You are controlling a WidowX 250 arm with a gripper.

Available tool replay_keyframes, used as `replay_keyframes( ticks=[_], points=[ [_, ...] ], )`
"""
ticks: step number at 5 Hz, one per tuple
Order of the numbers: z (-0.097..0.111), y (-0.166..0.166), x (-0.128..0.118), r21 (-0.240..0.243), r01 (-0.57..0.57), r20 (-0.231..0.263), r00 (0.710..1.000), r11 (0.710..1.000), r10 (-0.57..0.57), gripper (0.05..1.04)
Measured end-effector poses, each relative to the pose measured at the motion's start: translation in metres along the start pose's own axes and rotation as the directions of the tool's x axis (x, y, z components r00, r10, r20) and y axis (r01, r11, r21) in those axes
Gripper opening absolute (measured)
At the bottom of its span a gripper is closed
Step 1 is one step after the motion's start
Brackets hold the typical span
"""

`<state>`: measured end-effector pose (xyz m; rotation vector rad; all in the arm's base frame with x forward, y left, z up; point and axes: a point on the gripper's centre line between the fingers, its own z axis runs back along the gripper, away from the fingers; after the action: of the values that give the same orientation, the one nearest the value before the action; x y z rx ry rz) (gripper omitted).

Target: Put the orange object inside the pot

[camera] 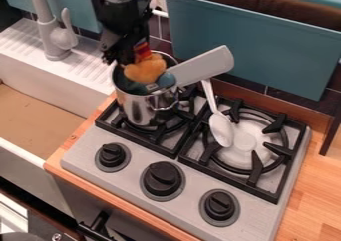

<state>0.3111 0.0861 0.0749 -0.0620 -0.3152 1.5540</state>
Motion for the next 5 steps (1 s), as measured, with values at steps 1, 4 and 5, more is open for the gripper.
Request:
replay_keyframes(
  ticks=[1, 4, 5],
  points=[
    [-0.001, 0.001, 0.0, 0.002, 0.002, 0.003, 1.0, 1.0, -0.002, 0.405],
    [0.006, 0.001, 0.013, 0.035, -0.002, -0.017, 1.0, 0.999, 0.002, 0.985],
    [0.012, -0.005, 0.016, 0.026, -0.019, -0.031, 0.999, 0.999, 0.02, 0.998]
  ],
)
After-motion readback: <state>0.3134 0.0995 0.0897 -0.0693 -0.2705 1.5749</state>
